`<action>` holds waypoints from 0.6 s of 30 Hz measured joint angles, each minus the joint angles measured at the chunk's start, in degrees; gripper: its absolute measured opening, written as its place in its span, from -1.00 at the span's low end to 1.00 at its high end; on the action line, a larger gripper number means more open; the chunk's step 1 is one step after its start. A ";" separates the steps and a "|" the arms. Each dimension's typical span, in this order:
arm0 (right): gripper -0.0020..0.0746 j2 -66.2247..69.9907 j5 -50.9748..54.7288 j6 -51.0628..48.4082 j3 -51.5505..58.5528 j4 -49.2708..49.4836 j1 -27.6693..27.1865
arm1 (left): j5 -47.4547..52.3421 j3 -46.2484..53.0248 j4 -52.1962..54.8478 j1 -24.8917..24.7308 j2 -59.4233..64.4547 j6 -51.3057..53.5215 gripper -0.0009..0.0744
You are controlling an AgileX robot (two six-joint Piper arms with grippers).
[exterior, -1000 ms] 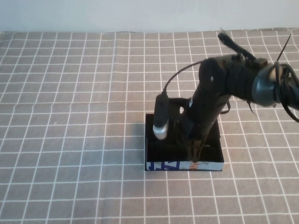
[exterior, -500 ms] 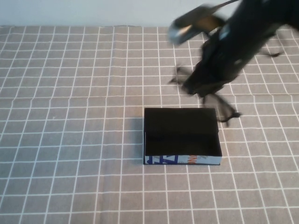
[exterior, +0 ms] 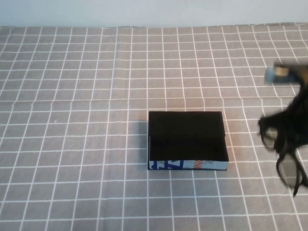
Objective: Take glasses out of glasses case
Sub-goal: Place the glasses on the table
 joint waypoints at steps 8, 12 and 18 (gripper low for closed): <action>-0.91 2.15 -18.22 1.47 13.07 -0.38 0.00 | 0.00 0.00 0.00 0.00 0.00 0.00 -0.99; -0.89 5.35 -22.28 1.59 13.57 -1.11 0.00 | 0.00 0.00 0.00 0.00 0.00 0.00 -0.99; -0.66 9.07 -27.68 1.59 13.57 -1.25 0.00 | 0.00 0.00 0.00 0.00 0.00 0.00 -0.99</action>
